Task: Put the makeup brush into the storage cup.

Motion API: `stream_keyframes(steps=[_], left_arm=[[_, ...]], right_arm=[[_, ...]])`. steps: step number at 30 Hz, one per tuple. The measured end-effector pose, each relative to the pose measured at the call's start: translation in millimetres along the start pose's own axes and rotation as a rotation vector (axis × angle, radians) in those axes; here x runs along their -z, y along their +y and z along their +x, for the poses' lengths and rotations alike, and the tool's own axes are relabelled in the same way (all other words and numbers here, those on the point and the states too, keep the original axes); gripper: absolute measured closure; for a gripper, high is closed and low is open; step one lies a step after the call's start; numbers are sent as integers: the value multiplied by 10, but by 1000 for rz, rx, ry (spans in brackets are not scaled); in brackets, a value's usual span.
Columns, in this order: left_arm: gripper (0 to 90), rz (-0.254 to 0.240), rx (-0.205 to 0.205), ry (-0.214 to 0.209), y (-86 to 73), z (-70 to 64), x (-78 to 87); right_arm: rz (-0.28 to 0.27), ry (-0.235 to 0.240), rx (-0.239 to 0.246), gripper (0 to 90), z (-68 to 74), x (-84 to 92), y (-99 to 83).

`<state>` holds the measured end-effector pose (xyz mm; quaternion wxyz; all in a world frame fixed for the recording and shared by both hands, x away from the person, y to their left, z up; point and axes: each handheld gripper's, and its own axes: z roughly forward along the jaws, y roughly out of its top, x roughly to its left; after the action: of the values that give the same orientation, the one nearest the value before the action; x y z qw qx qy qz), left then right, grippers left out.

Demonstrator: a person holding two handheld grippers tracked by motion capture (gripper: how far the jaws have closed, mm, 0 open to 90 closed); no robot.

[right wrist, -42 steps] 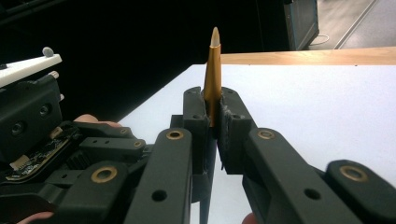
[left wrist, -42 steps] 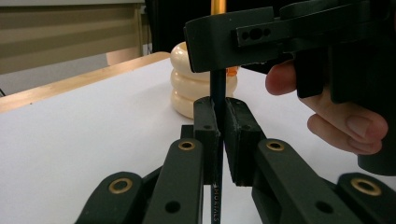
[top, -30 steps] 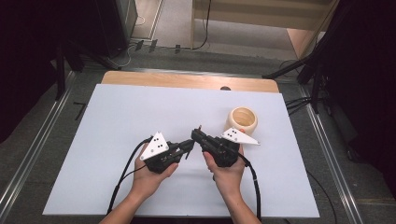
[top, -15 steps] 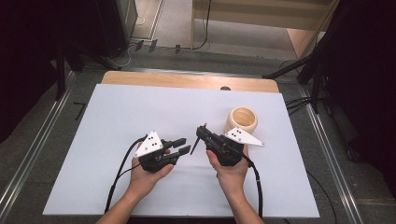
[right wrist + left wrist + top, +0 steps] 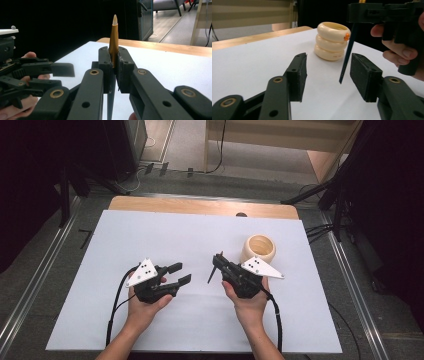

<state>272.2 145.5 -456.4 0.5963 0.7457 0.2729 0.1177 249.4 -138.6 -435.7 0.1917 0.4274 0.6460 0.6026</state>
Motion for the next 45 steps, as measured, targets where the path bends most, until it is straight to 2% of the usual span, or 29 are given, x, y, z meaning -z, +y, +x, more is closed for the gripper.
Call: stream_keyframes(steps=[6,8,16,20,23,24,26,27,34,45], left_arm=[[378,12,9,38,-21,75,109],[357,17,25,32,-36,111,134],[173,44,38,85,-81,210,214],[94,36,36,117,-97,259,278],[36,38,51,135,-111,292,316],[20,37,68,125,-122,318,341],[1,31,73,144,-142,352,387],[1,29,77,140,-147,365,404],[0,27,61,160,-191,418,534],[0,47,49,198,-272,474,706]], right_arm=[[-9,-10,17,847,-18,23,16],[-10,-13,18,847,-29,27,19],[-19,-26,27,847,-71,48,37],[-24,-35,25,847,-101,57,44],[-23,-39,29,847,-125,62,48],[-23,-42,26,847,-129,64,50],[-24,-43,30,847,-137,65,54],[-24,-45,33,847,-144,68,59],[-31,-57,34,847,-192,80,94],[-44,-84,46,847,-284,114,170]])
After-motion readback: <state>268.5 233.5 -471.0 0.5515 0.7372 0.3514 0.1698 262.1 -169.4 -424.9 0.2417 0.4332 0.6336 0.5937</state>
